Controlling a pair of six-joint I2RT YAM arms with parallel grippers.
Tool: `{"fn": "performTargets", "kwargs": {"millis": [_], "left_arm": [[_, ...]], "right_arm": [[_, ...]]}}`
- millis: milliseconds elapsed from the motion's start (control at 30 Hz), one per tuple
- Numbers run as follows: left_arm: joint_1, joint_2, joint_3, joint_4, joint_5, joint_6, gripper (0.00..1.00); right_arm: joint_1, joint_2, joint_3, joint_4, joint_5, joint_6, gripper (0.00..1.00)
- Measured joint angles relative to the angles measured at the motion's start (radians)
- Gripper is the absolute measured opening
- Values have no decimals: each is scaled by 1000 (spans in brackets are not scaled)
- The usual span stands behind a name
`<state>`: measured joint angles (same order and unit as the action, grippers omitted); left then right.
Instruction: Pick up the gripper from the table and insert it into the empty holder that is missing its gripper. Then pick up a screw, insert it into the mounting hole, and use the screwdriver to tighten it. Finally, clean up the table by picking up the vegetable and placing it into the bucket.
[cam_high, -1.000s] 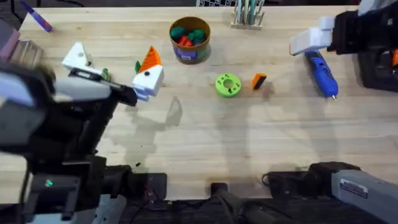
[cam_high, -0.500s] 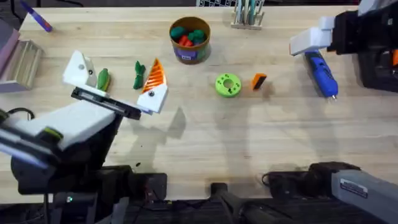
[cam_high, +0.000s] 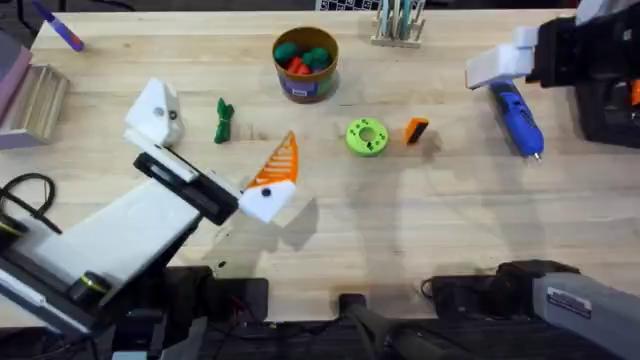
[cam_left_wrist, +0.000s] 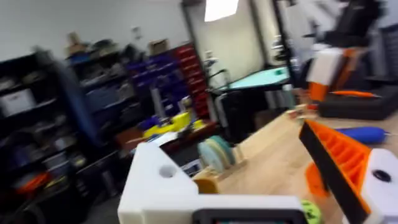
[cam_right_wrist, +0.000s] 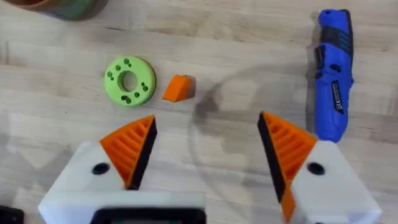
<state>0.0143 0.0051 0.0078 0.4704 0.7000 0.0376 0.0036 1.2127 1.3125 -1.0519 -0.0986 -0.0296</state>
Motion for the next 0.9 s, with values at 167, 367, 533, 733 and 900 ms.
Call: {"fn": "performTargets", "kwargs": {"millis": [167, 367, 533, 733, 900], "left_arm": [[0, 0, 0, -13, 131, -17, 985], [0, 0, 0, -111, 181, -183, 985], [-11, 0, 0, -235, 216, -311, 985], [-13, 0, -1, -394, 256, -352, 985], [-13, 0, -2, -480, 298, -275, 985]], "right_arm": [[0, 0, 0, 0, 0, 0, 992], [0, 0, 0, 0, 0, 0, 992], [0, 0, 0, 0, 0, 0, 992], [0, 0, 0, 0, 0, 0, 993], [0, 0, 0, 0, 0, 0, 993]]}}
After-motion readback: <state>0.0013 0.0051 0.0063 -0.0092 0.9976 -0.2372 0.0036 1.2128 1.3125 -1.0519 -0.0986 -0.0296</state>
